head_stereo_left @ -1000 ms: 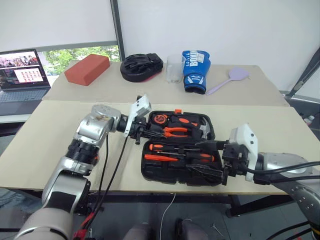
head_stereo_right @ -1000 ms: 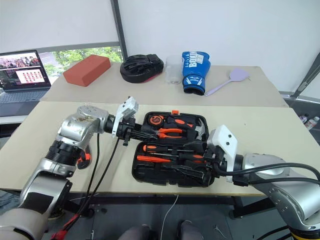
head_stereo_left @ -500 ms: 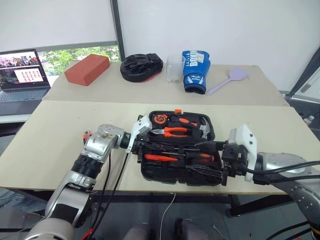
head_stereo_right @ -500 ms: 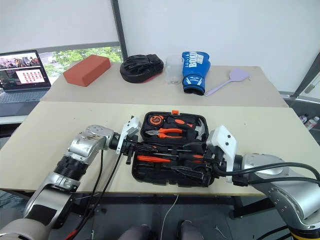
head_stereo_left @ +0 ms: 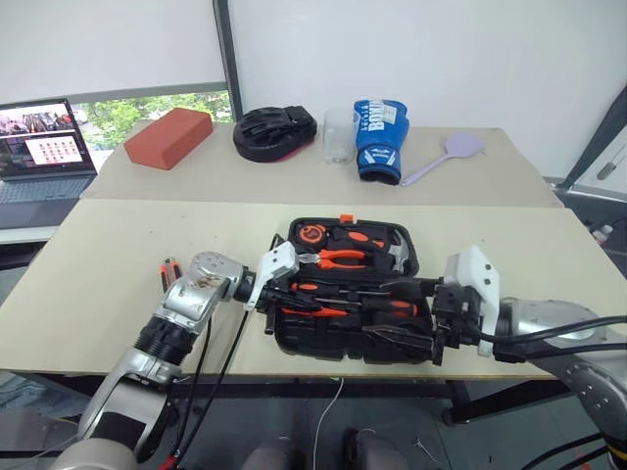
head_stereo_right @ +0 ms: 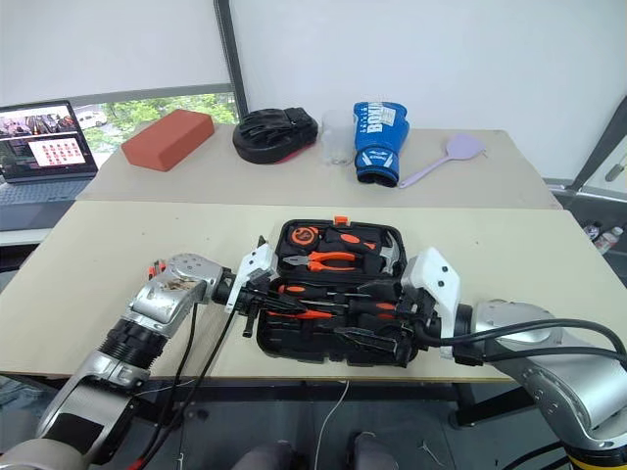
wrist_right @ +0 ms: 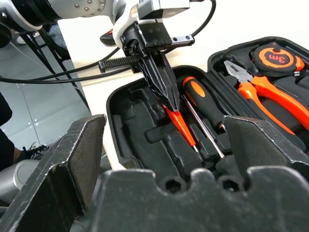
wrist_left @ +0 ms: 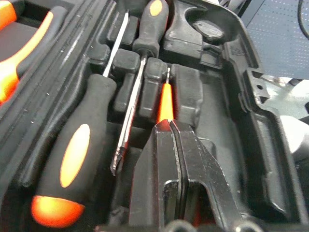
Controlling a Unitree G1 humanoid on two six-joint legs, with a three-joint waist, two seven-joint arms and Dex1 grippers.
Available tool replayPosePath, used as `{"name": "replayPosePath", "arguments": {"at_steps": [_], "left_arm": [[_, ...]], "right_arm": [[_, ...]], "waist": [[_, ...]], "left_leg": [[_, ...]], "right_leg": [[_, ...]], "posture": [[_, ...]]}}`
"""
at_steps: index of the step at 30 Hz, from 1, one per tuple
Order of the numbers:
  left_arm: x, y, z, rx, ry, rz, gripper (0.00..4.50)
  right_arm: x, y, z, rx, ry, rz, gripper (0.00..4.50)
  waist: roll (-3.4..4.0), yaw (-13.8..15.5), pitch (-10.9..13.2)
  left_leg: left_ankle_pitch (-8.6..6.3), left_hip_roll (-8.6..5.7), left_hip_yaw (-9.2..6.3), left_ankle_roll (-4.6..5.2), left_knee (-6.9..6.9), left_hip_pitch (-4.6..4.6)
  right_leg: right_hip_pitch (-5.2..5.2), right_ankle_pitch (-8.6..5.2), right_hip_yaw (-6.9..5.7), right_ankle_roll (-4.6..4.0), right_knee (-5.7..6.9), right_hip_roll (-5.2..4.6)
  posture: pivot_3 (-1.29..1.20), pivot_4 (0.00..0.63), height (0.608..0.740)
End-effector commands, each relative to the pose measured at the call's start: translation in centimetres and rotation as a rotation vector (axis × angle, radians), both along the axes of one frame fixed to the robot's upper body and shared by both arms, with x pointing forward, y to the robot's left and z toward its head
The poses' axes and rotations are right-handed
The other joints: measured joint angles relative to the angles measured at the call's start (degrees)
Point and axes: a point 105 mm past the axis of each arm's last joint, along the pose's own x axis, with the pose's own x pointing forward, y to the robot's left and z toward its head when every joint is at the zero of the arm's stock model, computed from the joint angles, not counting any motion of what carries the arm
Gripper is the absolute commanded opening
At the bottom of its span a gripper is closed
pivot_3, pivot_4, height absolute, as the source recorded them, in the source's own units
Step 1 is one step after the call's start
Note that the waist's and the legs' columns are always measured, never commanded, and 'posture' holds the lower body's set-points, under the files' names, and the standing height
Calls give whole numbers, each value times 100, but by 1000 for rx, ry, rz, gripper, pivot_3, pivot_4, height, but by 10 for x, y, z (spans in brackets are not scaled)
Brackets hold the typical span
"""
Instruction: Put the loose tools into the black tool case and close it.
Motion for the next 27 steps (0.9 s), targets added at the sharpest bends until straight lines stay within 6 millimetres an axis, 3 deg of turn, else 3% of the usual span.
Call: {"name": "replayPosePath", "arguments": {"at_steps": [1,5,10,15,23,27], "left_arm": [[10,-2,29,-104,46,49,46],[19,-3,30,-96,65,88,46],[23,-2,4,8,72,96,46],[12,-4,-12,69,64,30,46],[-2,8,-15,78,-3,-29,46],[3,8,-11,50,-64,-3,46]], "right_arm": [[-3,4,9,1,-57,27,4500],[-2,5,9,3,-57,28,4500],[-1,5,9,3,-63,28,4500],[-2,5,9,4,-64,24,4500],[-2,4,8,10,-56,17,4500],[-1,5,7,13,-51,18,4500]], "waist": [[0,1,0],[-1,21,1],[-1,3,1],[-1,10,0],[0,-23,0],[0,-28,0]], "left_leg": [[0,0,0,0,1,-1],[0,-1,-2,0,9,-7],[0,-2,-1,0,2,-5],[0,-2,-1,0,3,-6],[0,-1,0,-1,-11,-2],[0,-1,0,-1,-12,-1]], "right_leg": [[-1,0,0,0,0,0],[0,1,-4,2,-1,-1],[-3,2,-3,3,-2,0],[-2,2,-3,3,-3,-1],[-6,1,0,1,-5,0],[-5,1,0,1,-6,0]], "posture": [[0,150,740],[0,150,740],[0,150,740],[0,150,740],[0,150,740],[0,150,740]]}}
